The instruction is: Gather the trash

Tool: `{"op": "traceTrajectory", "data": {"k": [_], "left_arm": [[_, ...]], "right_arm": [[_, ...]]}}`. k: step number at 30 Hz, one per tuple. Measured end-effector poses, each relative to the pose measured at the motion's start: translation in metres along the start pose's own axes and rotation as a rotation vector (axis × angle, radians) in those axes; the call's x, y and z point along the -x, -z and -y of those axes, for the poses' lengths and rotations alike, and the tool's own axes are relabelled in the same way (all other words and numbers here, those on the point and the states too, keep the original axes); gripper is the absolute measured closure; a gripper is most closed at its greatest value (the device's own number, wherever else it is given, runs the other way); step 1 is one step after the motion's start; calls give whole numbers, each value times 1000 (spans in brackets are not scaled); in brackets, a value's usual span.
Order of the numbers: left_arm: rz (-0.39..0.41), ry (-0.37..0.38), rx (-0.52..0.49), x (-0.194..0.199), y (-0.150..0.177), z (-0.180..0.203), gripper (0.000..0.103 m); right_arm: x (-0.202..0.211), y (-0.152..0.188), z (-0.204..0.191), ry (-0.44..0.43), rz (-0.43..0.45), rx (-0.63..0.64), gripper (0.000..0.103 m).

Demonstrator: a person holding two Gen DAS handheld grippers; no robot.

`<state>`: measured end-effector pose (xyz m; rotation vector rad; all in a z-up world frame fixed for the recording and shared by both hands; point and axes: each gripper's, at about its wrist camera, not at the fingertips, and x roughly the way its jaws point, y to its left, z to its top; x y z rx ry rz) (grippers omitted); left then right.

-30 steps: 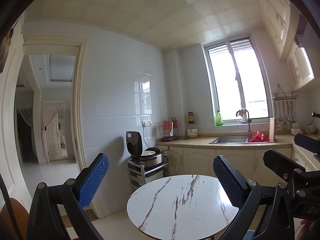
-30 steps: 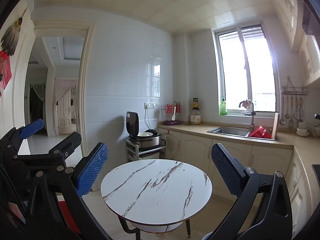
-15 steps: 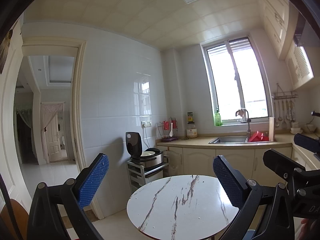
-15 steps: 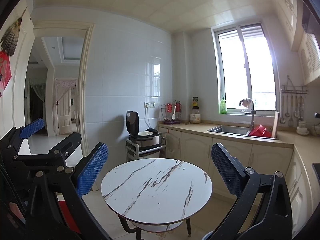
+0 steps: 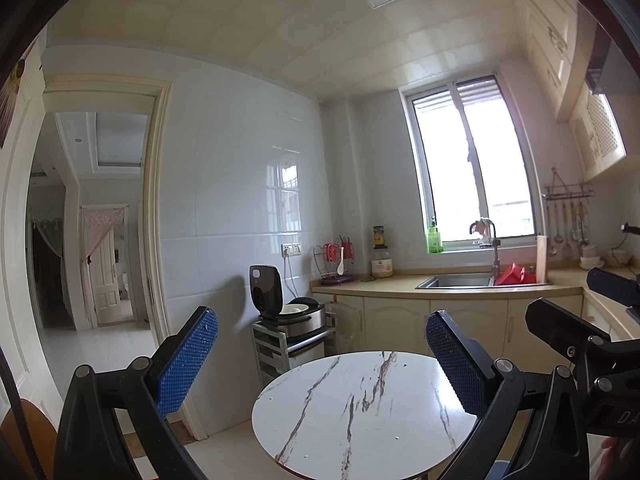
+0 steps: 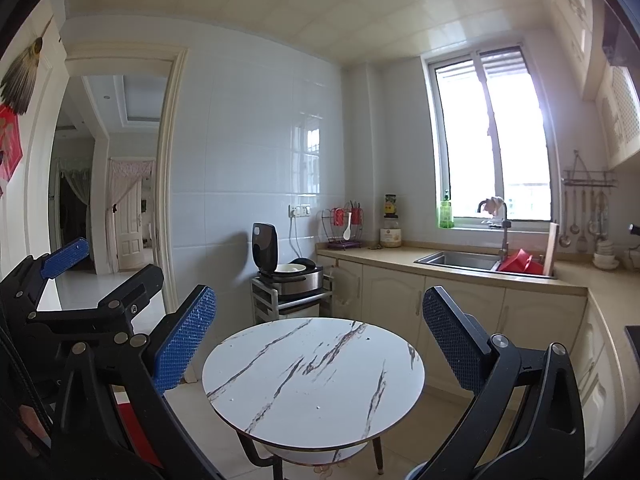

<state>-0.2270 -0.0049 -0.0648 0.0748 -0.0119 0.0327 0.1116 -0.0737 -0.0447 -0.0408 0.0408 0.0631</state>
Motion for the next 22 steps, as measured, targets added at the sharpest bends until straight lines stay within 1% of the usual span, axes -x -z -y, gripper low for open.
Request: {"op": "traceTrajectory", "data": {"k": [9, 22], "left_arm": [[-2, 2, -1, -1, 1, -6, 1], [-16, 19, -4, -16, -1, -29, 1]], "right_arm": [[-2, -2, 0, 2, -2, -1, 0], [-5, 3, -6, 12, -13, -7, 0]]}}
